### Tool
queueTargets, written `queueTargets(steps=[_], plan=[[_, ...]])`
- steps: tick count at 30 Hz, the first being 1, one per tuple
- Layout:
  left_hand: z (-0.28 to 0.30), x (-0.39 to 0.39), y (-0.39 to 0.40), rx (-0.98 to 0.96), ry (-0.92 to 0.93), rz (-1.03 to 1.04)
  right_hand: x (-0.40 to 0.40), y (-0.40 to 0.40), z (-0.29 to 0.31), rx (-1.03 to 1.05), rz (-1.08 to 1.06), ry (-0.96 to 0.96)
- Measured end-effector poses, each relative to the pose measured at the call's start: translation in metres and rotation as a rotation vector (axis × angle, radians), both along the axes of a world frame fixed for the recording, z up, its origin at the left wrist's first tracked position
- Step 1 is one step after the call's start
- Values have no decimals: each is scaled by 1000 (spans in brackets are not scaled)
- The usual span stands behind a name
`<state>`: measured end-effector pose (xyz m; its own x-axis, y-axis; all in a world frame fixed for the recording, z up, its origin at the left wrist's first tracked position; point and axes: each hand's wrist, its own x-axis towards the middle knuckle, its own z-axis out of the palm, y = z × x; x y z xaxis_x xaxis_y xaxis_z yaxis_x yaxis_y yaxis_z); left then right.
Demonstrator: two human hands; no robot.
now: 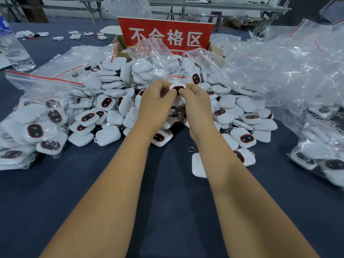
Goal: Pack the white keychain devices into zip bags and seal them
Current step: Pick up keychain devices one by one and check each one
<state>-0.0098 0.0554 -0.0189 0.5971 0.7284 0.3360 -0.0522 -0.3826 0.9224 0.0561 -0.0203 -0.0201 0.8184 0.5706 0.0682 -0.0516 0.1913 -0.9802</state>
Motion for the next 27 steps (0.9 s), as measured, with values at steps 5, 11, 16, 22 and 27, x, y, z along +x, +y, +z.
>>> queueTargets(steps=[5,11,16,22,27], plan=[[0,0,1,9,36,17,1,2,-1,-47,-13,-58],[0,0,0,56,15,34,2,0,1,-23,-24,-49],[0,-4,4,286,87,153,3,-3,4,56,-47,-40],[-2,-2,11,456,197,222,4,-7,11,323,-65,60],[-4,0,12,496,237,182,8,-9,13,440,-48,139]])
